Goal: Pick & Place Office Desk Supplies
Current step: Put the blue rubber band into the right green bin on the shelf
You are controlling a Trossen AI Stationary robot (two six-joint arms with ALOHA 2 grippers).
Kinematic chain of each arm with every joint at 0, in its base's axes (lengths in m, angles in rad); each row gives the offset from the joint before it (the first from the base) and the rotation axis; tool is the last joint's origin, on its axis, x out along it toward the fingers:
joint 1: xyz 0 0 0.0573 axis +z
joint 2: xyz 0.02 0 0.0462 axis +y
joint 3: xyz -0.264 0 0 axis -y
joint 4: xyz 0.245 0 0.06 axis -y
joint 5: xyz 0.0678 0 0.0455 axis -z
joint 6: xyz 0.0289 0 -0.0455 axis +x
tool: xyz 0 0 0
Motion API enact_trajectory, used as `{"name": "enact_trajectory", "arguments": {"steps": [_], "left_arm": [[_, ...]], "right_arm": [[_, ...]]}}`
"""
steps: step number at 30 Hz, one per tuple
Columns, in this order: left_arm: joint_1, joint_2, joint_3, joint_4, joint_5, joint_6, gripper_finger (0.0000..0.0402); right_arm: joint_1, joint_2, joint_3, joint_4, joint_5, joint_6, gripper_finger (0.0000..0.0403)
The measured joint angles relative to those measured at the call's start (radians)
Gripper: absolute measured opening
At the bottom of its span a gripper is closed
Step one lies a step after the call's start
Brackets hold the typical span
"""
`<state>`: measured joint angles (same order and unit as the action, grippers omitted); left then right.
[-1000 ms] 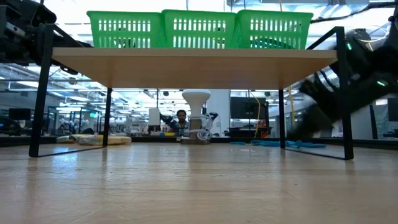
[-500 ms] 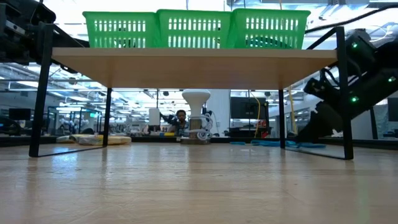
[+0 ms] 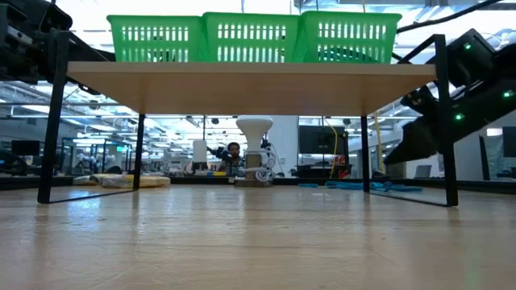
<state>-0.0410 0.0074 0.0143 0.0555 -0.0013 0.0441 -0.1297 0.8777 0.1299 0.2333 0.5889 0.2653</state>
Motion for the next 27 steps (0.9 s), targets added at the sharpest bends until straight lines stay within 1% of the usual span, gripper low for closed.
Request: {"name": "enact_trajectory", "arguments": {"steps": [4, 6, 9, 10, 13, 15, 20, 22, 27], "left_arm": [[0.0, 0.0, 0.0, 0.0, 0.0, 0.0, 0.0045], [0.0, 0.0, 0.0, 0.0, 0.0, 0.0, 0.0045], [0.0, 0.0, 0.0, 0.0, 0.0, 0.0, 0.0045], [0.0, 0.0, 0.0, 0.0, 0.0, 0.0, 0.0045], [0.0, 0.0, 0.0, 0.0, 0.0, 0.0, 0.0045], [0.0, 0.0, 0.0, 0.0, 0.0, 0.0, 0.0045], [0.0, 0.0, 0.0, 0.0, 0.0, 0.0, 0.0045], [0.0, 0.0, 0.0, 0.0, 0.0, 0.0, 0.0045], [0.0, 0.0, 0.0, 0.0, 0.0, 0.0, 0.0045]], "right_arm": [[-0.072, 0.016, 0.0, -0.001, -0.095, 0.067, 0.0089], [-0.107, 0.036, 0.0, -0.005, -0.121, 0.094, 0.009], [-0.156, 0.06, 0.0, -0.03, -0.124, 0.119, 0.0096], [-0.173, 0.065, 0.0, -0.039, -0.139, 0.13, 0.01], [-0.22, 0.074, 0.0, -0.029, -0.23, 0.168, 0.0112], [-0.242, 0.074, 0.001, -0.029, -0.269, 0.156, 0.0122], [-0.301, 0.075, 0.005, -0.041, -0.281, 0.131, 0.0138], [-0.332, 0.075, 0.022, -0.067, -0.307, 0.125, 0.0139], [-0.401, 0.075, 0.125, -0.225, -0.386, 0.057, 0.0136]]}}
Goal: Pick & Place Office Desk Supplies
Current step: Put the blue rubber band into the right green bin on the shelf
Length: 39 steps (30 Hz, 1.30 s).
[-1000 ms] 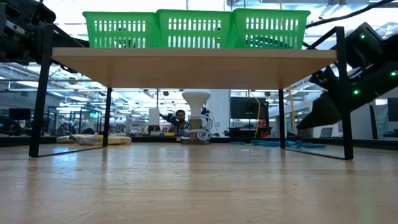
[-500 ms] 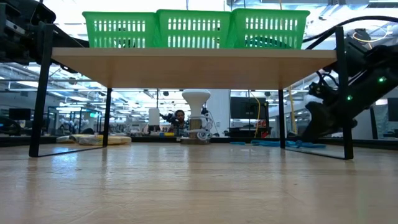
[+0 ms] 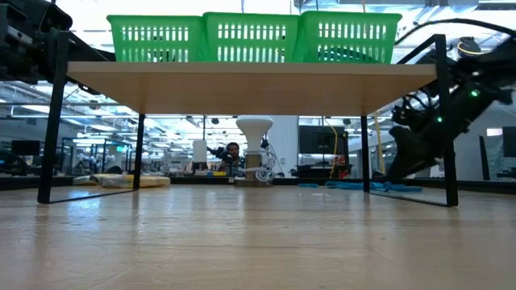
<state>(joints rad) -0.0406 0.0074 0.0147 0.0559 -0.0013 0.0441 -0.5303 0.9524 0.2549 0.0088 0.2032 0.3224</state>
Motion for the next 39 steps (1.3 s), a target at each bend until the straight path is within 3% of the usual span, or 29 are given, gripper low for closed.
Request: {"name": "enact_trajectory", "arguments": {"steps": [9, 27, 34, 39], "left_arm": [[0.0, 0.0, 0.0, 0.0, 0.0, 0.0, 0.0045], [0.0, 0.0, 0.0, 0.0, 0.0, 0.0, 0.0045], [0.0, 0.0, 0.0, 0.0, 0.0, 0.0, 0.0045], [0.0, 0.0, 0.0, 0.0, 0.0, 0.0, 0.0045]], "right_arm": [[-0.06, 0.049, 0.095, -0.097, -0.104, -0.065, 0.0135], [-0.059, 0.221, 0.095, -0.011, -0.103, -0.055, 0.0121], [-0.059, 0.24, 0.096, 0.0, -0.089, -0.055, 0.0116], [-0.059, 0.241, 0.096, -0.005, 0.013, -0.059, 0.0116]]}}
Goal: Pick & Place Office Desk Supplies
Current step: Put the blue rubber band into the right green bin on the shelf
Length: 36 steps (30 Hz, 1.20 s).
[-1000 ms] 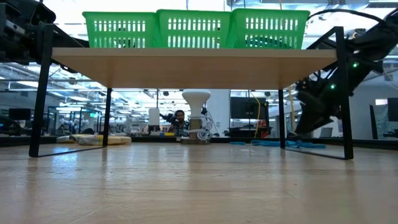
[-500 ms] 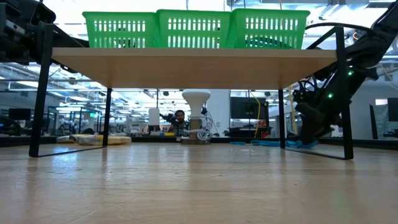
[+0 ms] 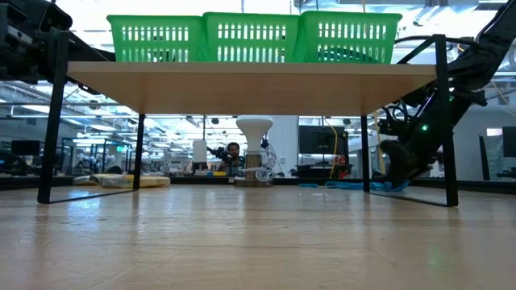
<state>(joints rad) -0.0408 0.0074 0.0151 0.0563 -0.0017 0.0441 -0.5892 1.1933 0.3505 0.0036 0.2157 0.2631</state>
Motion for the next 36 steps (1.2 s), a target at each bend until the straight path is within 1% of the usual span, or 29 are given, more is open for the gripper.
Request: {"name": "enact_trajectory", "arguments": {"steps": [2, 5, 12, 17, 22, 28, 29, 36], "left_arm": [[0.0, 0.0, 0.0, 0.0, 0.0, 0.0, 0.0045], [0.0, 0.0, 0.001, 0.0, 0.0, 0.0, 0.0045], [0.0, 0.0, 0.001, 0.0, 0.0, 0.0, 0.0045], [0.0, 0.0, 0.001, 0.0, 0.0, 0.0, 0.0045], [0.0, 0.0, 0.001, 0.0, 0.0, 0.0, 0.0045], [0.0, 0.0, 0.001, 0.0, 0.0, 0.0, 0.0045], [0.0, 0.0, 0.001, 0.0, 0.0, 0.0, 0.0044], [0.0, 0.0, 0.001, 0.0, 0.0, 0.0, 0.0044]], "right_arm": [[-0.001, 0.0, -0.001, -0.001, 0.041, -0.01, 0.0116], [0.0, 0.001, -0.001, -0.003, 0.072, -0.014, 0.0116], [0.0, 0.001, -0.001, -0.014, 0.067, -0.03, 0.0116], [-0.015, 0.0, -0.001, -0.035, 0.008, -0.067, 0.011], [-0.049, -0.001, -0.001, -0.042, -0.011, -0.074, 0.0083], [-0.078, -0.001, -0.001, -0.044, -0.014, -0.13, 0.0012], [-0.079, 0.0, -0.001, -0.042, -0.012, -0.138, 0.0007], [-0.079, -0.009, -0.004, 0.003, -0.003, -0.156, 0.0002]]}}
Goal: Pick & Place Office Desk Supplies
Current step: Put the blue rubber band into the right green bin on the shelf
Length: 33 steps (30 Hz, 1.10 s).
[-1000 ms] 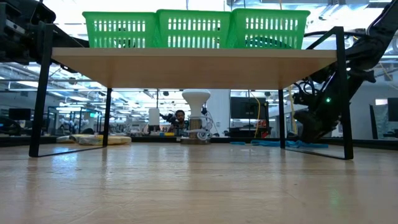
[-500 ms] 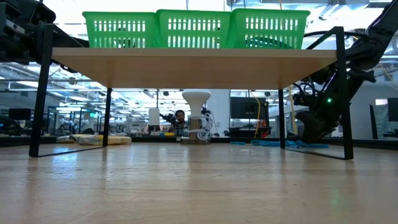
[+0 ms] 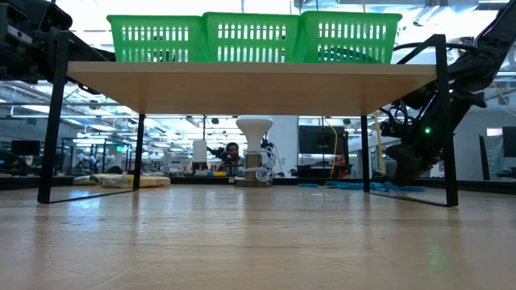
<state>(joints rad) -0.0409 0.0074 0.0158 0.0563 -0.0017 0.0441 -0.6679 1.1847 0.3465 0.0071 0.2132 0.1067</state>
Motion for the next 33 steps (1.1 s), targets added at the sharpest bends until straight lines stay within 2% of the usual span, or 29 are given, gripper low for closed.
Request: {"name": "enact_trajectory", "arguments": {"steps": [8, 25, 28, 33], "left_arm": [[0.0, 0.0, 0.0, 0.0, 0.0, 0.0, 0.0045], [0.0, 0.0, 0.0, 0.0, 0.0, 0.0, 0.0045], [0.0, 0.0, 0.0, 0.0, 0.0, 0.0, 0.0045], [0.0, 0.0, 0.0, 0.0, 0.0, 0.0, 0.0045]], "right_arm": [[0.02, -0.076, 0.0, 0.076, 0.03, -0.003, 0.0001], [0.03, -0.329, 0.0, 0.281, 0.002, -0.023, 0.0], [0.051, -0.37, 0.0, 0.347, -0.035, -0.025, 0.0], [0.114, -0.417, 0.007, 0.415, -0.035, -0.017, 0.0]]}}
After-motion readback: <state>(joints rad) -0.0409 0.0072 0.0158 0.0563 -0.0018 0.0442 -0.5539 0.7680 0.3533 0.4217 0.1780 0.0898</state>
